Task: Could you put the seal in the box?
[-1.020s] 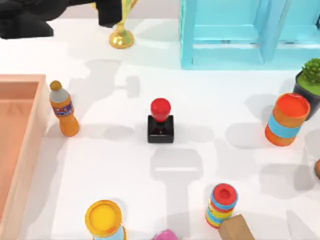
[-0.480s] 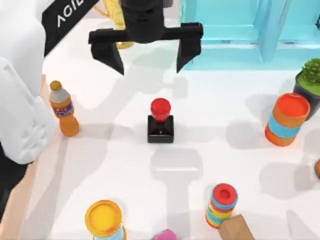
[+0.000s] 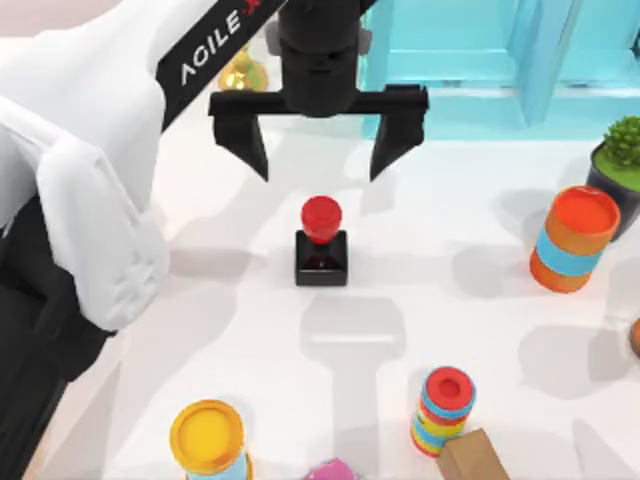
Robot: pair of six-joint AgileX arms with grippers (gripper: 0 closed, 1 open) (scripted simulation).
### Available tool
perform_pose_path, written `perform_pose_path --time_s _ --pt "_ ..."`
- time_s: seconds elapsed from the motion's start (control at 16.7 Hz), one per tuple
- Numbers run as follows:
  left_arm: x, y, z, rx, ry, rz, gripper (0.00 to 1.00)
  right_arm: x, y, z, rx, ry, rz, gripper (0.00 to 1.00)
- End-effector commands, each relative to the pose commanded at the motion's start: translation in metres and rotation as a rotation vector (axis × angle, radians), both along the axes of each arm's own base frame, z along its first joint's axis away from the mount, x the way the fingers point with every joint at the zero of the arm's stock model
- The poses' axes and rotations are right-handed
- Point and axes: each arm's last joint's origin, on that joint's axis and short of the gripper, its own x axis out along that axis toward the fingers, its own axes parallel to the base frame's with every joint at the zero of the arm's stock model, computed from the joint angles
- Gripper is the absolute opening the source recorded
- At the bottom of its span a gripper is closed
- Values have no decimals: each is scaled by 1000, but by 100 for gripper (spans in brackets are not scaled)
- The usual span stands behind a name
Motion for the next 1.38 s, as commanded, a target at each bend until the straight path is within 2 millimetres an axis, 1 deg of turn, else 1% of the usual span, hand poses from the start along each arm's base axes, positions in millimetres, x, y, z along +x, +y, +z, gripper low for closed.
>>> perform_pose_path --time_s 0.24,0.36,0.48,0.66,0.9,1.02,1.14,1.38 --pt "2 1 -3 0 0 3 100 0 0 0 0 0 0 100" --pt "4 0 -11 0 0 1 100 0 0 0 0 0 0 100" --pt "5 -2 -24 0 0 0 100 0 0 0 0 0 0 100" --pt "7 -3 -49 0 0 0 100 0 0 0 0 0 0 100" --pt "3 -2 -84 1 1 0 100 0 0 0 0 0 0 100" --pt "1 0 -95 0 1 0 100 0 0 0 0 0 0 100" --pt "0 0 -100 0 0 0 100 0 0 0 0 0 0 100" --pt "0 0 -100 0 0 0 100 0 0 0 0 0 0 100"
